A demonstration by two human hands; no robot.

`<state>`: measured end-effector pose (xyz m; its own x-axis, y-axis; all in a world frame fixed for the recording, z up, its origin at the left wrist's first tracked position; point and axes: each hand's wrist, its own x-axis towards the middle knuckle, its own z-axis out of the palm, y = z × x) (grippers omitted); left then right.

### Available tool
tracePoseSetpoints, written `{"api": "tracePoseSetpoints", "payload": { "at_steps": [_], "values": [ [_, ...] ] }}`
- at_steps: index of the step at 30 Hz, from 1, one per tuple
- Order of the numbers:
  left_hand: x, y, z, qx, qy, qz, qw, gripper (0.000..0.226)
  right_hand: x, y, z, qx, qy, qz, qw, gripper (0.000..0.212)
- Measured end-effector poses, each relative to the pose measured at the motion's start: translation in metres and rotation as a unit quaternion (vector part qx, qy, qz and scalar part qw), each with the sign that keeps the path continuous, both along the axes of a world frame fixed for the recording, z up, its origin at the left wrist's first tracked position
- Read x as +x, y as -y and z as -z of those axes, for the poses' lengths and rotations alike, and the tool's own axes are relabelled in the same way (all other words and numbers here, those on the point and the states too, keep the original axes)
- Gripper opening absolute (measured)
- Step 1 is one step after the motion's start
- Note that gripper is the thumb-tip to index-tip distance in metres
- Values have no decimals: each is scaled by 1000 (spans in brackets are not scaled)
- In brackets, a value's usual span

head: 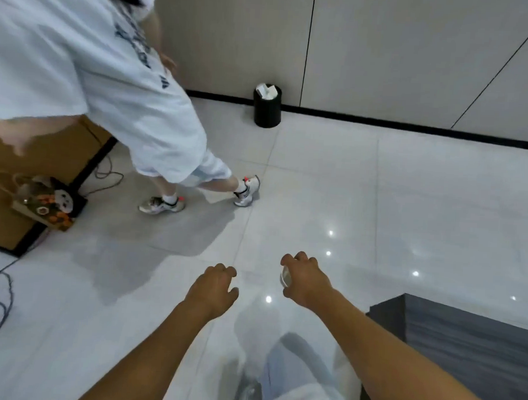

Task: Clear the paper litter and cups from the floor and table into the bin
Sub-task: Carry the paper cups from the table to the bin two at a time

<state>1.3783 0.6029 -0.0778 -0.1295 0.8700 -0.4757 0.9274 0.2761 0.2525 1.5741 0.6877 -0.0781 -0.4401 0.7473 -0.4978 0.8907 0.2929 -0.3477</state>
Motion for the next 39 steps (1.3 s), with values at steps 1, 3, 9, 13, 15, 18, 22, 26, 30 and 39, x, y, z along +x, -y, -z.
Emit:
{"api": "tracePoseSetpoints", "payload": {
  "at_steps": [1, 3, 9, 13, 15, 18, 22, 26, 30, 39],
  "values": [
    [-8, -21, 2, 0, 3, 7, 1000, 44, -6, -20, 2, 0, 2, 7, 1000, 56],
    [-26, -74, 7, 3, 9, 18, 1000, 44, -20, -68, 8, -1, 7, 18, 1000, 56],
    [-71, -250, 13, 2, 14, 10, 1000, 43, -56, -240, 8, 10, 14, 37, 999, 53],
    [-96, -369, 2, 11, 19, -1, 1000, 42, -80, -359, -6, 15, 9, 38, 999, 55],
    [-110, -420, -1, 19, 23, -7, 1000, 42, -95, -413, -12, 24, 17, 36, 999, 57],
    [-136, -493, -5, 25, 23, -11, 999, 42, -121, -488, -16, 25, 21, 32, 999, 59],
    [-180, -594, 0, 30, 18, -11, 999, 42, -163, -588, -9, 33, 24, 31, 999, 60],
    [-233, -698, 5, 37, 16, -5, 999, 43, -211, -686, -2, 33, 17, 54, 998, 60],
    [-273, -785, 2, 45, 17, 5, 999, 40, -246, -769, -2, 22, 1, 78, 997, 61],
    [-322, -971, 19, 33, 44, -19, 998, 40, -293, -961, 12, 11, 25, 50, 998, 65]
  ]
}}
